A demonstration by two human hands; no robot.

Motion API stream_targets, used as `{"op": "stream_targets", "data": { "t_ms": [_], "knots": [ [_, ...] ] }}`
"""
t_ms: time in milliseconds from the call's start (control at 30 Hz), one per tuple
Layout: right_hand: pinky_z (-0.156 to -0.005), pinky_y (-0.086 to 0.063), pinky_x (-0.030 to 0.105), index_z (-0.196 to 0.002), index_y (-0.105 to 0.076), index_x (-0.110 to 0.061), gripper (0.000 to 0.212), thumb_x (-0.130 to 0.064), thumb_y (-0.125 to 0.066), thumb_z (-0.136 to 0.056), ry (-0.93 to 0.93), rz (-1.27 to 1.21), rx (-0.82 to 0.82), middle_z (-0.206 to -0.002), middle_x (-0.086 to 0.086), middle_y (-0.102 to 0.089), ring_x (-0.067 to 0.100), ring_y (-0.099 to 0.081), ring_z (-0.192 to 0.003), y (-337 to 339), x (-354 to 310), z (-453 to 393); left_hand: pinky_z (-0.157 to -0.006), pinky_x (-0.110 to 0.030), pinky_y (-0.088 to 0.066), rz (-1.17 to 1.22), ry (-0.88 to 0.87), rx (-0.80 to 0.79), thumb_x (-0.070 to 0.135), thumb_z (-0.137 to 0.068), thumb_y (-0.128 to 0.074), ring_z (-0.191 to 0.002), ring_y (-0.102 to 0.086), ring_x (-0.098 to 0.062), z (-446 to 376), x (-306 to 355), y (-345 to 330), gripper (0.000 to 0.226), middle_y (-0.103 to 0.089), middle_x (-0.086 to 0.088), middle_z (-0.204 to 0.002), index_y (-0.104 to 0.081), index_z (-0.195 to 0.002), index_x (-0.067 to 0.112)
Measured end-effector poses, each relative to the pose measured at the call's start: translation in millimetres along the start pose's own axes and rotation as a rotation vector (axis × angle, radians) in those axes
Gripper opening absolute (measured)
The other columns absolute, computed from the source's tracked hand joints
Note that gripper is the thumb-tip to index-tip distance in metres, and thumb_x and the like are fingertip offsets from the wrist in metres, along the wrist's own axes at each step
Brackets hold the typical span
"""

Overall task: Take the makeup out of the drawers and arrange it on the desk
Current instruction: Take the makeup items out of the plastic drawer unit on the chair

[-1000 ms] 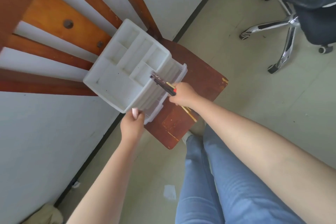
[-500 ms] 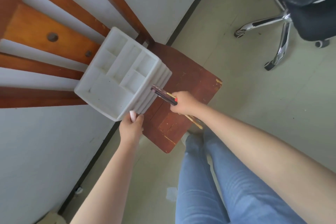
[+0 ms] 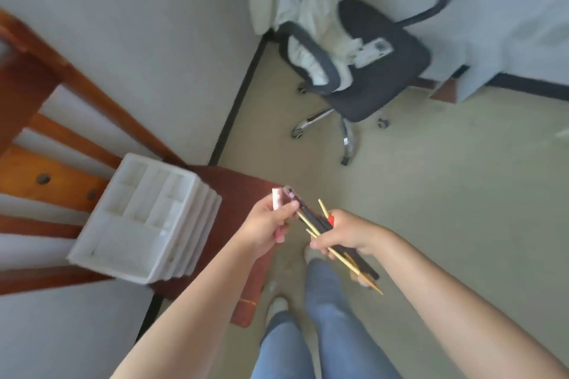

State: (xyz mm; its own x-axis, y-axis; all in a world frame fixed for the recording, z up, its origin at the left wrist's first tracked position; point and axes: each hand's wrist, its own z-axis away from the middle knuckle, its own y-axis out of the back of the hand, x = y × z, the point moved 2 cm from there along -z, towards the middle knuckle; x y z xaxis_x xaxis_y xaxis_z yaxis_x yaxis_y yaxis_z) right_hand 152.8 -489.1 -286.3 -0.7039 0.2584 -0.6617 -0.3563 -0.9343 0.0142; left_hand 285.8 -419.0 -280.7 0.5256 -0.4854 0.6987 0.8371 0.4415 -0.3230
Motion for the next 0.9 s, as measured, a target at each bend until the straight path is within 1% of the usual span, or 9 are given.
{"op": "stream_targets", "data": {
  "t_ms": [200, 367, 467, 533, 633, 700, 767, 833, 900],
  "knots": [
    [-0.042, -0.043, 0.016, -0.061, -0.052, -0.009, 0.018, 0.003, -0.062, -0.069, 0.01, -0.28, 0.254, -0.038, -0.005, -0.052, 0.006, -0.049, -0.035, 32, 44, 130, -0.028, -0.01, -0.022, -0.082, 0.063, -0.271, 0.007, -0.095, -0.04, -0.029, -0.039, -0.003, 16, 3, -134, 0.031, -0.052, -0.001, -0.05, -0.041, -0.064, 0.012],
    [-0.038, -0.035, 0.012, -0.047, -0.052, -0.015, 0.014, -0.005, -0.053, -0.056, 0.023, -0.549, 0.535, -0.034, -0.005, -0.046, 0.006, -0.041, -0.03, 48, 126, 257, -0.03, -0.01, -0.026, -0.201, 0.04, -0.271, 0.018, -0.098, -0.04, -0.026, -0.04, 0.0, 22, -19, -265, 0.025, -0.055, 0.001, -0.064, -0.043, -0.073, 0.017],
    [-0.041, -0.034, 0.016, -0.047, -0.051, -0.013, 0.02, -0.002, -0.055, -0.063, 0.072, -0.719, 0.711, -0.037, -0.001, -0.045, 0.01, -0.041, -0.034, 49, 188, 329, -0.051, -0.022, -0.046, -0.185, 0.127, -0.354, 0.025, -0.099, -0.039, -0.033, -0.048, -0.003, 32, -54, -350, 0.025, -0.043, 0.001, -0.065, -0.042, -0.074, 0.022],
    [-0.043, -0.037, 0.018, -0.054, -0.049, -0.009, 0.027, 0.004, -0.057, -0.075, 0.083, -0.84, 0.874, -0.039, -0.001, -0.047, 0.011, -0.043, -0.036, 51, 240, 376, -0.06, -0.029, -0.049, -0.24, 0.225, -0.493, 0.029, -0.099, -0.037, -0.038, -0.052, -0.007, 50, -97, -416, 0.024, -0.039, 0.0, -0.063, -0.04, -0.076, 0.022],
    [-0.042, -0.04, 0.019, -0.061, -0.043, -0.009, 0.03, 0.008, -0.052, -0.084, 0.093, -1.014, 1.083, -0.039, -0.003, -0.048, 0.01, -0.046, -0.036, 58, 319, 443, -0.042, -0.017, -0.041, -0.525, 0.232, -0.703, 0.023, -0.1, -0.035, -0.033, -0.041, -0.006, 84, -174, -513, 0.024, -0.034, 0.0, -0.06, -0.037, -0.076, 0.023],
    [-0.042, -0.042, 0.02, -0.061, -0.042, -0.009, 0.031, 0.006, -0.054, -0.085, 0.079, -1.107, 1.229, -0.04, -0.003, -0.048, 0.011, -0.047, -0.036, 65, 374, 494, -0.037, -0.016, -0.029, -0.84, 0.125, -0.845, 0.014, -0.097, -0.037, -0.034, -0.034, -0.005, 111, -233, -583, 0.029, -0.03, 0.001, -0.061, -0.032, -0.069, 0.02],
    [-0.048, -0.045, 0.023, -0.064, -0.04, -0.011, 0.03, 0.002, -0.056, -0.085, 0.003, -1.135, 1.36, -0.05, 0.001, -0.048, 0.013, -0.049, -0.042, 73, 421, 541, -0.044, -0.02, -0.033, -1.181, -0.058, -0.973, 0.013, -0.095, -0.041, -0.047, -0.039, -0.011, 137, -284, -644, 0.026, -0.035, -0.001, -0.067, -0.034, -0.071, 0.021],
    [-0.054, -0.044, 0.025, -0.07, -0.038, -0.012, 0.026, -0.002, -0.057, -0.086, -0.134, -1.08, 1.503, -0.063, 0.004, -0.046, 0.014, -0.049, -0.05, 82, 467, 590, -0.062, -0.031, -0.041, -1.45, -0.301, -1.104, 0.017, -0.094, -0.044, -0.073, -0.052, -0.028, 166, -329, -701, 0.007, -0.051, -0.013, -0.086, -0.042, -0.087, 0.016],
    [-0.054, -0.04, 0.024, -0.08, -0.041, -0.011, 0.015, -0.007, -0.053, -0.087, -0.327, -0.9, 1.583, -0.074, 0.005, -0.048, 0.015, -0.05, -0.055, 95, 506, 635, -0.082, -0.036, -0.042, -1.658, -0.612, -1.204, 0.018, -0.095, -0.043, -0.102, -0.055, -0.035, 192, -360, -751, 0.018, -0.056, -0.021, -0.111, -0.043, -0.107, 0.005]
  ]
}}
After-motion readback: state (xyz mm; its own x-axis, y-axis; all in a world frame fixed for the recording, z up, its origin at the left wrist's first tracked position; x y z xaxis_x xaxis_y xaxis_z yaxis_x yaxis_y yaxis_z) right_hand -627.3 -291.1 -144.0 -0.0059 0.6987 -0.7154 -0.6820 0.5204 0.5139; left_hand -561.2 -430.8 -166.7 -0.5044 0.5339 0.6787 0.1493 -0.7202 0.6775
